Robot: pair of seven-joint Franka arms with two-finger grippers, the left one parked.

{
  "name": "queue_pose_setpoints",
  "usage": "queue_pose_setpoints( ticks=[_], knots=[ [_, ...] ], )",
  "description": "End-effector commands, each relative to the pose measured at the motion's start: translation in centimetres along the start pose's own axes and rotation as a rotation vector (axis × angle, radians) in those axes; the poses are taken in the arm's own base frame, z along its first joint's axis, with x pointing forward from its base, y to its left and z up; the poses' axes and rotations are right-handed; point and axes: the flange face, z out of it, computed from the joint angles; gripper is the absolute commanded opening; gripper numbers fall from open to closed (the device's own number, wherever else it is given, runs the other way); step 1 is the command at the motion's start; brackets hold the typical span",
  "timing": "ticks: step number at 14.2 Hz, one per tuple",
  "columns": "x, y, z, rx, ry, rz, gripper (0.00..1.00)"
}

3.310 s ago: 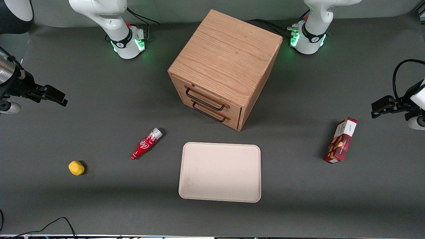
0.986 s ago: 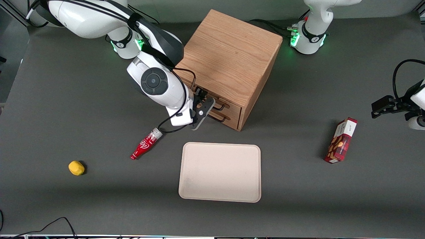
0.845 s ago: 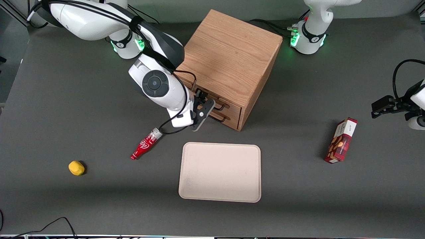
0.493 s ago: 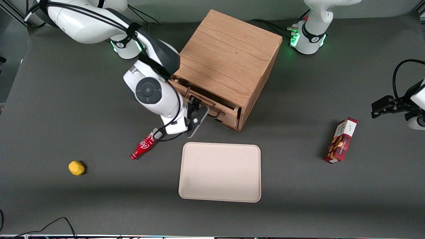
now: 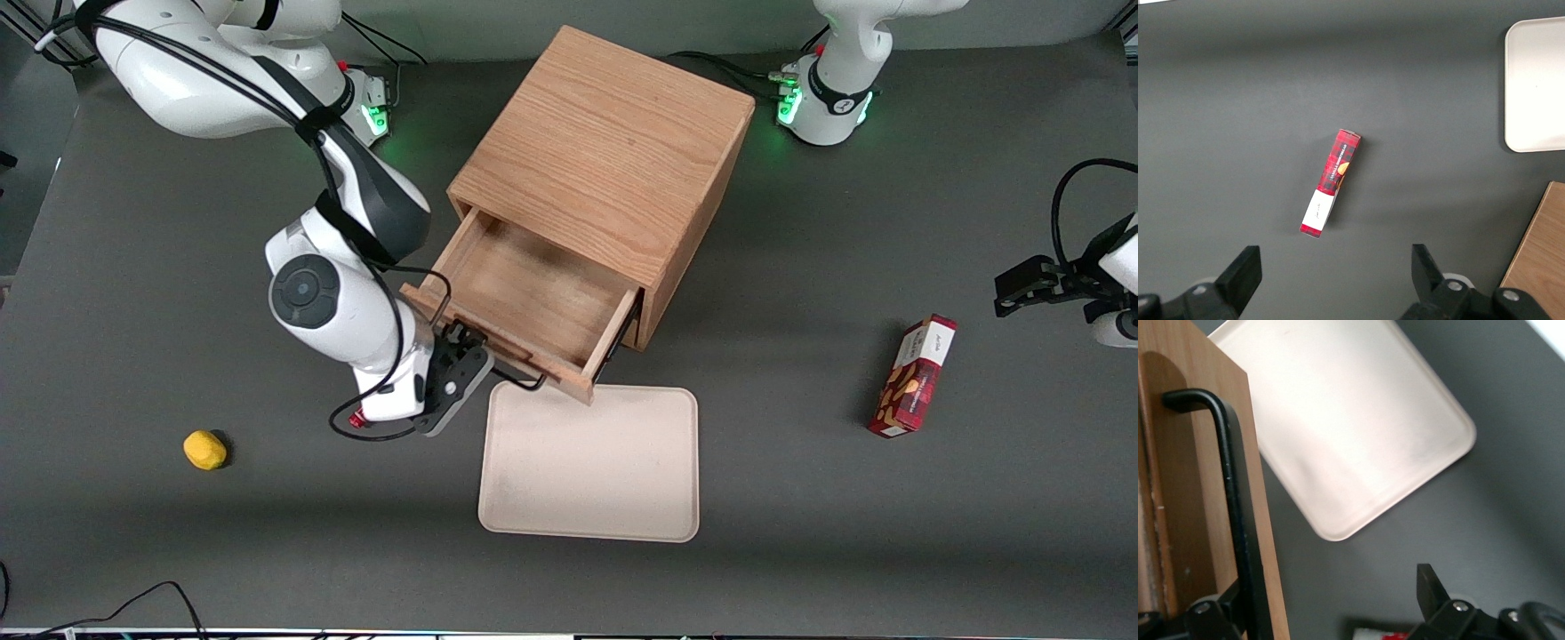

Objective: Open upper drawer

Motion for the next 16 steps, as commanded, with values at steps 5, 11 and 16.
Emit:
queue_pose_setpoints(
  ticks=[5,11,16],
  knots=[
    [-1.2,6.1,-1.4,-0.088,0.036,0.045,1.00],
    [-1.1,6.7,-1.4,-0.063,0.054,0.060,1.00],
    [-1.1,6.8,-4.9,0.065,0.068,0.073,1.00]
  ],
)
